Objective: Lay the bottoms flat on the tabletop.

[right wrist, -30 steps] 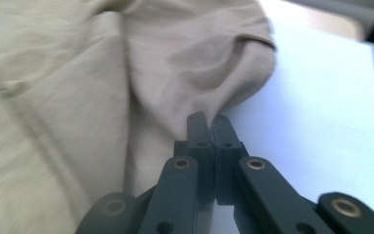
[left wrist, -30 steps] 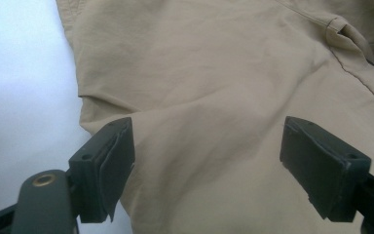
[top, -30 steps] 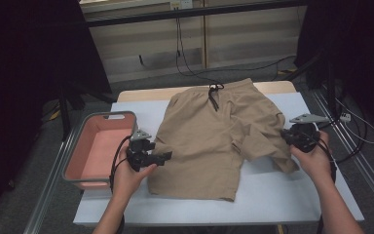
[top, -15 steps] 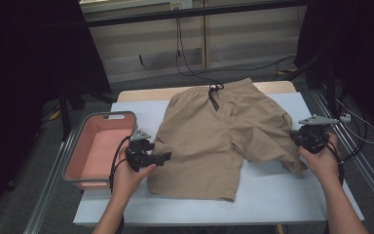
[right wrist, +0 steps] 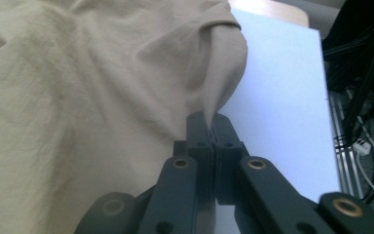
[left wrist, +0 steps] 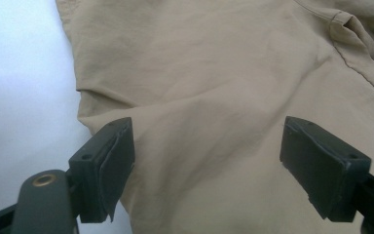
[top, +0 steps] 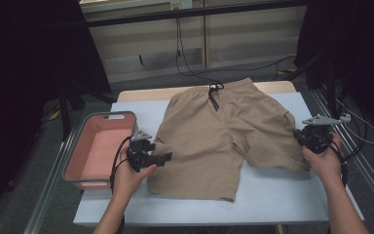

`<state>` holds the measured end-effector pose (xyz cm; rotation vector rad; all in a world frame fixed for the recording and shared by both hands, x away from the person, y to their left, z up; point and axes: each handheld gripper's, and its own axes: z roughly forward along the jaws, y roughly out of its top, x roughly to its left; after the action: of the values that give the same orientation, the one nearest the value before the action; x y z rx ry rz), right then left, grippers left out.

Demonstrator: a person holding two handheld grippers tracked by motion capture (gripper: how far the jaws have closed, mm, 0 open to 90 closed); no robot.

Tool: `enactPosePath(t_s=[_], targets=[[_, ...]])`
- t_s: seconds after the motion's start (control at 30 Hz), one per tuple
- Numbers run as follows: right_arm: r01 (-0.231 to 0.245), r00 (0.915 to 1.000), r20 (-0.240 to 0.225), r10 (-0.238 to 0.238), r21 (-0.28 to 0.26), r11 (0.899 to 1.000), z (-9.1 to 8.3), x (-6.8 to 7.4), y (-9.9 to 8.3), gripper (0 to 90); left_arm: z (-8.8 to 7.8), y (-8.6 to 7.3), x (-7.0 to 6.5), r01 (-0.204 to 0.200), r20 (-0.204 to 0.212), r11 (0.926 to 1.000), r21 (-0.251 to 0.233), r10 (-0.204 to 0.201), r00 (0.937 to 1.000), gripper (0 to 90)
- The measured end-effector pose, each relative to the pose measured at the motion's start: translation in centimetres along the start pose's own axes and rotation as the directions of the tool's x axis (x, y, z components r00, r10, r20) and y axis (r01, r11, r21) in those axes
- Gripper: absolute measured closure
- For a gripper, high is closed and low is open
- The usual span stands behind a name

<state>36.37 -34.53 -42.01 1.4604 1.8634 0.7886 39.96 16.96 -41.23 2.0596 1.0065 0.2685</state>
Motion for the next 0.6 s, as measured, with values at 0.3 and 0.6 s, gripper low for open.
enactPosePath(t_s=[0.3,0.6], targets=[[-0.004,1.0000,0.001,0.004,-0.014,1.000,-0.25,-0.66,0.59,89.7,0.22,-0.03,-0.18,-0.002,0.001,1.0000,0.001,0.002,1.0000,20.3],[-0.016,0.9999,0.004,0.016,-0.005,1.000,0.18,-0.38,0.36,83.7,0.27,-0.08,-0.22,0.001,0.004,1.0000,0.009,-0.001,1.0000,20.3]])
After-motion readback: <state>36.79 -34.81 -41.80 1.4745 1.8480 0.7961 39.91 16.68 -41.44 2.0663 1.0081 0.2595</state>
